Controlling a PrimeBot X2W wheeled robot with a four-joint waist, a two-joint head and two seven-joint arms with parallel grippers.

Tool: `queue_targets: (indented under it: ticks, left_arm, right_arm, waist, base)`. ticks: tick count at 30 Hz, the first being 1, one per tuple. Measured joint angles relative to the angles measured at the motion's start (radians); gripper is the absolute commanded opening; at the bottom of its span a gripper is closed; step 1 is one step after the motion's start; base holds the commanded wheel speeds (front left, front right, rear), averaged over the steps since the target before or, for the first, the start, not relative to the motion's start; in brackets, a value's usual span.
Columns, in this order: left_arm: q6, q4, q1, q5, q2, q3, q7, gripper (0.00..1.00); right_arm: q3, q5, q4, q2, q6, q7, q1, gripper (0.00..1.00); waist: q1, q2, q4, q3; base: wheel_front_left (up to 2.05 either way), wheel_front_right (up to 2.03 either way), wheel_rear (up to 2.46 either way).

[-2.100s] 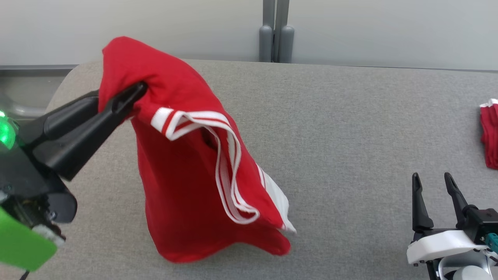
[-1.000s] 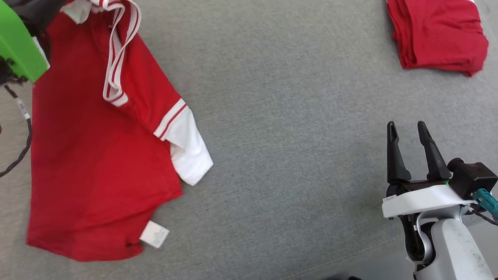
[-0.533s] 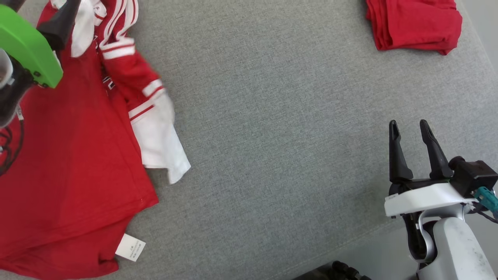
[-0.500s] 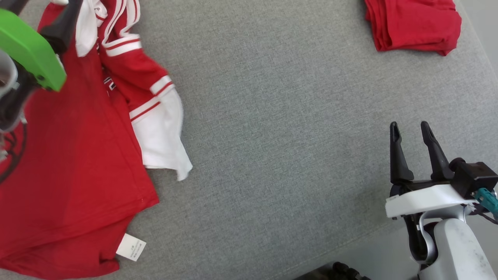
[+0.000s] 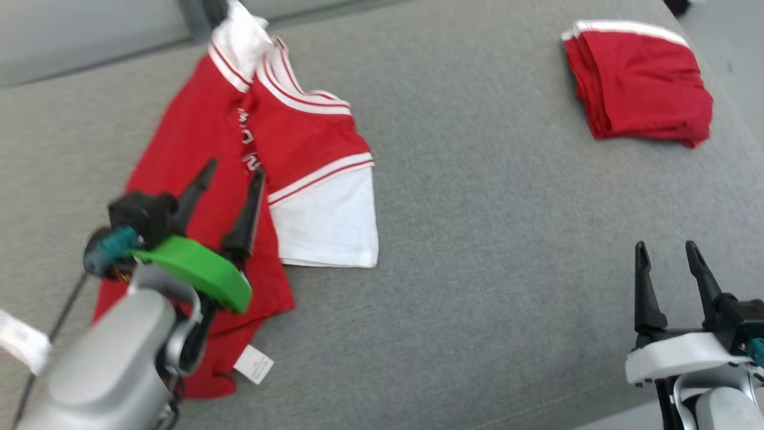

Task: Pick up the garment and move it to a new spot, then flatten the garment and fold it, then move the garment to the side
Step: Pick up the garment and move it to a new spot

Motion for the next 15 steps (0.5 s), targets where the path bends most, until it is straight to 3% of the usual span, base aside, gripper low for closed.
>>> queue_targets:
  ticks: [6,15]
  left_arm:
    - [0.076,-0.088,0.269,0.171,-0.09,0.167,-0.004,1.0]
    - [0.071,-0.181,0.579,0.39,-0.188,0.433,-0.004,1.0]
  right_arm:
    - [-0.032,-0.028,-0.008,0.0,0.0,0.0,0.057,1.0]
    - [-0.044,-0.048,-0.003,-0.001,0.0,0.0,0.115,1.0]
  waist:
    - [0.0,0.0,0.095,-0.104]
    - [-0.0001,0.0,0.22,-0.22]
  base:
    - [0.0,0.0,0.0]
    - [0.0,0.0,0.0]
